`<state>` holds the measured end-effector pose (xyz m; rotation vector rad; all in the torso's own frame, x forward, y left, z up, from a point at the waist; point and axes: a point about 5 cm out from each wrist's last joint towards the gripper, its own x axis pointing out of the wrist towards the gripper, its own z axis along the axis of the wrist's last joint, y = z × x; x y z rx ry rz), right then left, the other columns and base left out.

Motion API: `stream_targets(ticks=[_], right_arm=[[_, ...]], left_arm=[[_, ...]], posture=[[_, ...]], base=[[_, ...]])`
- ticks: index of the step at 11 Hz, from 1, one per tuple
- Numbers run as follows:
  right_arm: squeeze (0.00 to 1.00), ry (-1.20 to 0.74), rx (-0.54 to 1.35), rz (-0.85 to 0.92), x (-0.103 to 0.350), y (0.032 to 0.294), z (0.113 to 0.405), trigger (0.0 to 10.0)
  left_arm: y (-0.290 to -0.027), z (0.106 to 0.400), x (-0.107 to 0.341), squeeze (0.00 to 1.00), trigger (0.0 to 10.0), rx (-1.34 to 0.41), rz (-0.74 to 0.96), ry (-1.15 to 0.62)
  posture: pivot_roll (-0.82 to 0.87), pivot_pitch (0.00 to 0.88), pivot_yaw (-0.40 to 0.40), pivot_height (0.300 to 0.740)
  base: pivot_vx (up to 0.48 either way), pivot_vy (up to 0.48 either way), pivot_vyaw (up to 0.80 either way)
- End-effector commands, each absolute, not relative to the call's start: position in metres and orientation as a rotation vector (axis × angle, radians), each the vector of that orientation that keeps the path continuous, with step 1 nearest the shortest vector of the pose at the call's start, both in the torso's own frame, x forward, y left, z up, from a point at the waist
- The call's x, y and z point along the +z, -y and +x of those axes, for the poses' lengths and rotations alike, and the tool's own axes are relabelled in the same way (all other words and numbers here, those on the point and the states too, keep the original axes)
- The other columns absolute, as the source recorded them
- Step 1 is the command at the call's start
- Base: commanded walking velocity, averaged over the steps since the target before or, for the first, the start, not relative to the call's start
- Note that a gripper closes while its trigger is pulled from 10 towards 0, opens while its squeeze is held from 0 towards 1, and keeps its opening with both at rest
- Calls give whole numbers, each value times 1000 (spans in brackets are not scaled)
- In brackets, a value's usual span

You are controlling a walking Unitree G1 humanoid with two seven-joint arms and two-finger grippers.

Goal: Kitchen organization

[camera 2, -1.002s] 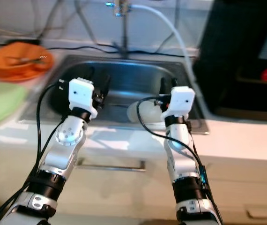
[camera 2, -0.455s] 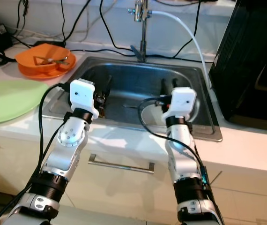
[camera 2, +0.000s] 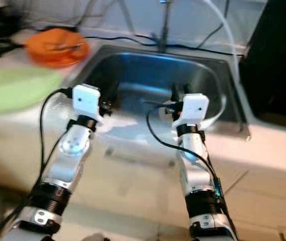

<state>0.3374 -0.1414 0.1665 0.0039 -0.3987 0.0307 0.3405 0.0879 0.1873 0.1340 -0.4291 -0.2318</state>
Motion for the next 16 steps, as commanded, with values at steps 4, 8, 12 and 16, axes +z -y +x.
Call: stream_targets(ticks=[4,8,12,16], right_arm=[[0,398,33,1,168,143,338,10000],[0,391,37,0,166,142,339,10000],[0,306,47,-14,145,143,339,10000],[0,-172,24,4,43,164,315,10000]], left_arm=[[-89,338,187,0,10000,-220,119,436],[-91,339,185,0,10000,-205,114,420],[-112,342,145,0,10000,-167,31,238],[-153,310,34,0,10000,-96,67,-237]], posture=[[164,24,-14,740],[167,25,-20,740],[170,22,-15,740],[174,15,-22,740]], base=[[-353,0,0],[-233,0,0],[0,0,0],[0,0,0]])
